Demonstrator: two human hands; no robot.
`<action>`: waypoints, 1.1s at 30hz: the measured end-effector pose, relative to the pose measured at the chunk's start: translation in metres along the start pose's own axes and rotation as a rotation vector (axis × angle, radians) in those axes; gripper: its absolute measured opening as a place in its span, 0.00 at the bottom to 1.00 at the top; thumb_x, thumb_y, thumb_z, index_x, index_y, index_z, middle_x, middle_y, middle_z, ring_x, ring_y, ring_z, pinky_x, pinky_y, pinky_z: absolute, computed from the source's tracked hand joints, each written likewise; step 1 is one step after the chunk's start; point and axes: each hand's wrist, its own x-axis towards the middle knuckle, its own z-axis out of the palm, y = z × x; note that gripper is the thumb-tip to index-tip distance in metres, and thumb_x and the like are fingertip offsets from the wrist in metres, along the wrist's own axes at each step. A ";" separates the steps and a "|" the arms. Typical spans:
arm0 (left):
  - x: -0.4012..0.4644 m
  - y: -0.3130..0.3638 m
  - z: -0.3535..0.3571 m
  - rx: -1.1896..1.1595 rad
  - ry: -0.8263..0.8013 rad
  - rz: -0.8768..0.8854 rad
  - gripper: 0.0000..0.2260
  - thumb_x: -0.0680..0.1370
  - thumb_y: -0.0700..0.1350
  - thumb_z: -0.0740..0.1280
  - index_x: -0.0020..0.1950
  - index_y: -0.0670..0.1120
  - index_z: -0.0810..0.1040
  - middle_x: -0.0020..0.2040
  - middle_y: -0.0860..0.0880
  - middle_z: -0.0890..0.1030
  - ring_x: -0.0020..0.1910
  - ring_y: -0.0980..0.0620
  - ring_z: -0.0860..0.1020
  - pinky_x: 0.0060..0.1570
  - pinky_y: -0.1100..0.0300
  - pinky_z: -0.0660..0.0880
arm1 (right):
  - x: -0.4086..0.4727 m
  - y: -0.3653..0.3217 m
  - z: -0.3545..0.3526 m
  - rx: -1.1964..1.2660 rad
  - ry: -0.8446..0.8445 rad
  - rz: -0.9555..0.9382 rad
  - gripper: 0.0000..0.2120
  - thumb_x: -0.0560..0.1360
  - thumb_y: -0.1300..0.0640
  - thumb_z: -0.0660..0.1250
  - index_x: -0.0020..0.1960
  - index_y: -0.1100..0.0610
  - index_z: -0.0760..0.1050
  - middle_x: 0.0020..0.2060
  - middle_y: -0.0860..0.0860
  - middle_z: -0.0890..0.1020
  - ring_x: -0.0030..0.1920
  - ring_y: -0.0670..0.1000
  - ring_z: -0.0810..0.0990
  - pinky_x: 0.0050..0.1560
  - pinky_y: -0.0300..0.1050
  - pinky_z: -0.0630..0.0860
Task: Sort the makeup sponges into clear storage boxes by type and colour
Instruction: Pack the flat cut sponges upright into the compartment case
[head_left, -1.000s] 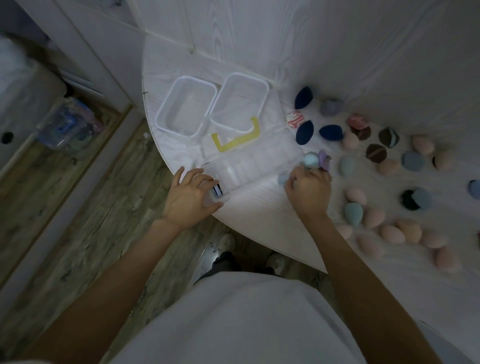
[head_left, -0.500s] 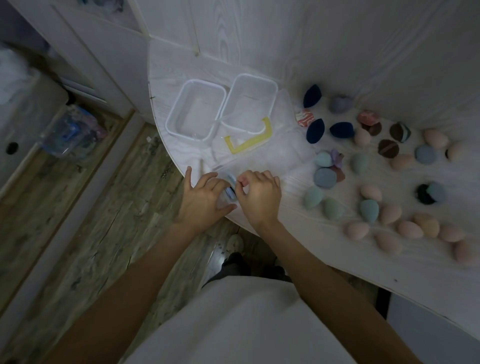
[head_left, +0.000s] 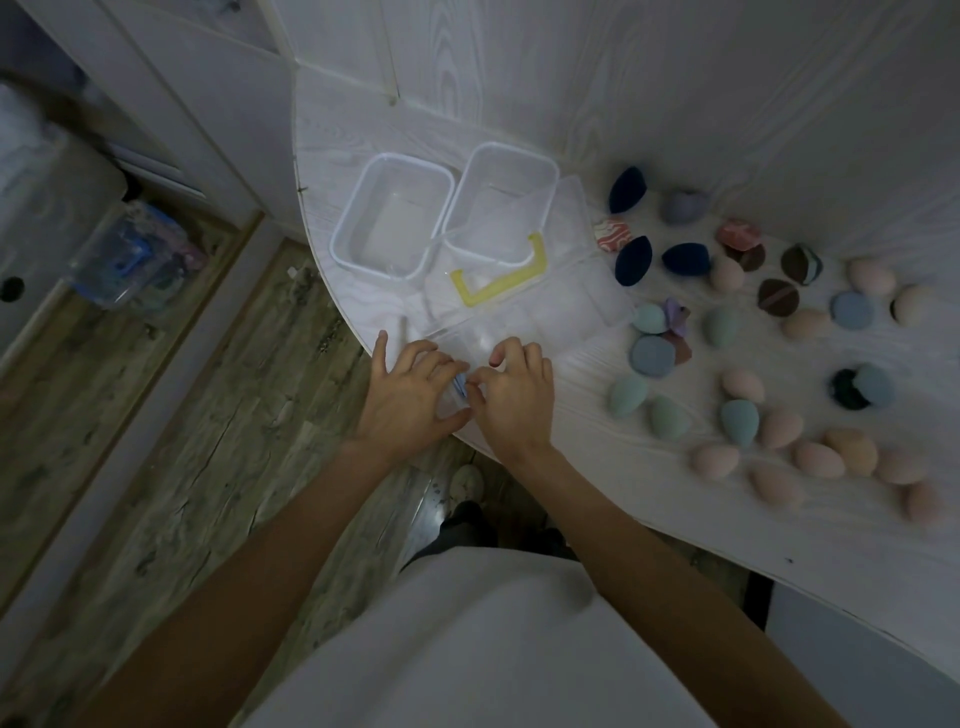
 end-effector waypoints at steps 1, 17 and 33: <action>0.001 0.000 0.001 0.005 -0.022 -0.001 0.24 0.70 0.63 0.59 0.56 0.50 0.79 0.51 0.52 0.80 0.59 0.47 0.74 0.67 0.36 0.52 | 0.000 0.001 0.000 0.008 -0.005 -0.012 0.04 0.65 0.58 0.73 0.33 0.56 0.81 0.38 0.52 0.74 0.41 0.54 0.73 0.40 0.46 0.67; 0.049 0.077 -0.034 -0.261 0.318 -0.032 0.12 0.74 0.44 0.65 0.56 0.44 0.78 0.50 0.47 0.79 0.48 0.49 0.76 0.49 0.59 0.70 | -0.014 0.142 -0.097 0.308 0.149 0.069 0.11 0.74 0.56 0.61 0.48 0.58 0.80 0.45 0.53 0.81 0.47 0.49 0.75 0.49 0.37 0.68; 0.167 0.220 0.069 -0.051 -0.209 -0.011 0.18 0.68 0.41 0.74 0.56 0.41 0.78 0.47 0.41 0.79 0.36 0.41 0.78 0.29 0.55 0.71 | 0.016 0.294 -0.114 0.081 -0.086 0.091 0.13 0.70 0.59 0.61 0.52 0.60 0.79 0.47 0.56 0.82 0.47 0.59 0.79 0.48 0.51 0.72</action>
